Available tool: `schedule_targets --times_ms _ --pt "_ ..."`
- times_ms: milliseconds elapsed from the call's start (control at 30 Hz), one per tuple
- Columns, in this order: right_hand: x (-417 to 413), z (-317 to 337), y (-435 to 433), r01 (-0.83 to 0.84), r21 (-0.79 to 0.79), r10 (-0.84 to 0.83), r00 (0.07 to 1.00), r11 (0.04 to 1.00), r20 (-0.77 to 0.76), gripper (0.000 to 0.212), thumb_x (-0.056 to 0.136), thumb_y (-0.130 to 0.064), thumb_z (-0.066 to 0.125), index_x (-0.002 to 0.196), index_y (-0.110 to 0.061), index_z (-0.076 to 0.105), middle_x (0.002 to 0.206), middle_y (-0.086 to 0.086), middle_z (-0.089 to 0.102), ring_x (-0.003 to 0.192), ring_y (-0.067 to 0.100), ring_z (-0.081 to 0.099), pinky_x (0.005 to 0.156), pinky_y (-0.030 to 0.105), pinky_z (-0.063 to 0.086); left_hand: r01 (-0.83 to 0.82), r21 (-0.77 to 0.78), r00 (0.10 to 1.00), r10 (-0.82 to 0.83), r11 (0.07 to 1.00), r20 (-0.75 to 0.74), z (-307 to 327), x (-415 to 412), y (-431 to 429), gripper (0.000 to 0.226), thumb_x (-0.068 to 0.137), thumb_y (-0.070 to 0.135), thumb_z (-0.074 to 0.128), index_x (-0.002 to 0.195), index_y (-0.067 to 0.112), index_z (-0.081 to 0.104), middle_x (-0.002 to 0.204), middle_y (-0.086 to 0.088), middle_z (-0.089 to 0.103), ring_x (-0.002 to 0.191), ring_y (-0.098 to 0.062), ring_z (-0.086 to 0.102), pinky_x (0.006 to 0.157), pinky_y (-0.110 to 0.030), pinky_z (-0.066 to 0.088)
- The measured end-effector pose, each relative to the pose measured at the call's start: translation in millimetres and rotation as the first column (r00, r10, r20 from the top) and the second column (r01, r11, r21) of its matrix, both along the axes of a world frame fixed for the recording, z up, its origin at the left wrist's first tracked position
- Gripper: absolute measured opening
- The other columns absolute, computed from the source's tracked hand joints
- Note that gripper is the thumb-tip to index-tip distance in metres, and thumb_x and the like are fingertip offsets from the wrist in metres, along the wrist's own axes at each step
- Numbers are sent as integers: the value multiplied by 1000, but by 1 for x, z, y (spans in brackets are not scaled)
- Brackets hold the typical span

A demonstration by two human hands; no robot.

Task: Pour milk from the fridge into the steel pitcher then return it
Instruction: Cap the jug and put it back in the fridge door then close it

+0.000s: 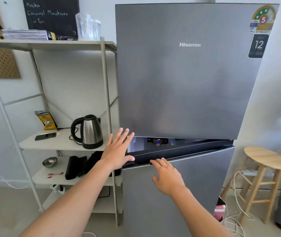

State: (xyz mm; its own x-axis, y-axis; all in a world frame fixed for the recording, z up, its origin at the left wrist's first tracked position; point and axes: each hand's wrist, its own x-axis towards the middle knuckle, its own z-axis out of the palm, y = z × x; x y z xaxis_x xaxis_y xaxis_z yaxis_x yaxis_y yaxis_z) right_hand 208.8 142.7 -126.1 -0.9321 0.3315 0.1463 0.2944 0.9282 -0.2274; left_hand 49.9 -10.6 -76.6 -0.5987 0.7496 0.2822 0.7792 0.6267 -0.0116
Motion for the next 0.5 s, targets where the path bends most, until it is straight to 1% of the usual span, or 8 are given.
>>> schedule_targets --times_ms 100,267,367,500 --pt "-20 -1 4 14 -14 -14 1000 1000 -9 61 96 -28 43 153 -29 20 158 -11 22 149 13 6 112 36 34 -11 -47 998 8 999 -58 -2 -22 11 94 96 50 54 157 26 -13 162 0 -28 147 -23 -32 122 -48 -10" --pt "-52 -3 10 40 -23 -41 999 999 -27 62 96 -29 43 154 -28 19 159 -11 21 150 13 6 111 35 36 11 -19 995 -13 1000 -97 -10 -56 28 92 98 40 56 157 22 -13 158 -1 -33 146 -26 -32 121 -47 -11" --pt "-69 -4 13 64 -36 -66 996 997 -53 62 95 -28 44 153 -27 21 158 -13 22 149 11 6 107 34 40 24 8 986 -23 1000 -165 -15 -73 37 94 98 38 57 156 20 -15 159 -2 -33 147 -27 -30 121 -44 -9" --pt "-85 -5 18 90 -48 -93 994 995 -60 63 95 -29 44 153 -29 20 157 -17 21 149 8 5 101 33 45 43 84 976 -24 996 -215 -24 -92 45 104 93 40 63 154 16 -18 162 -3 -26 150 -27 -24 125 -41 0"
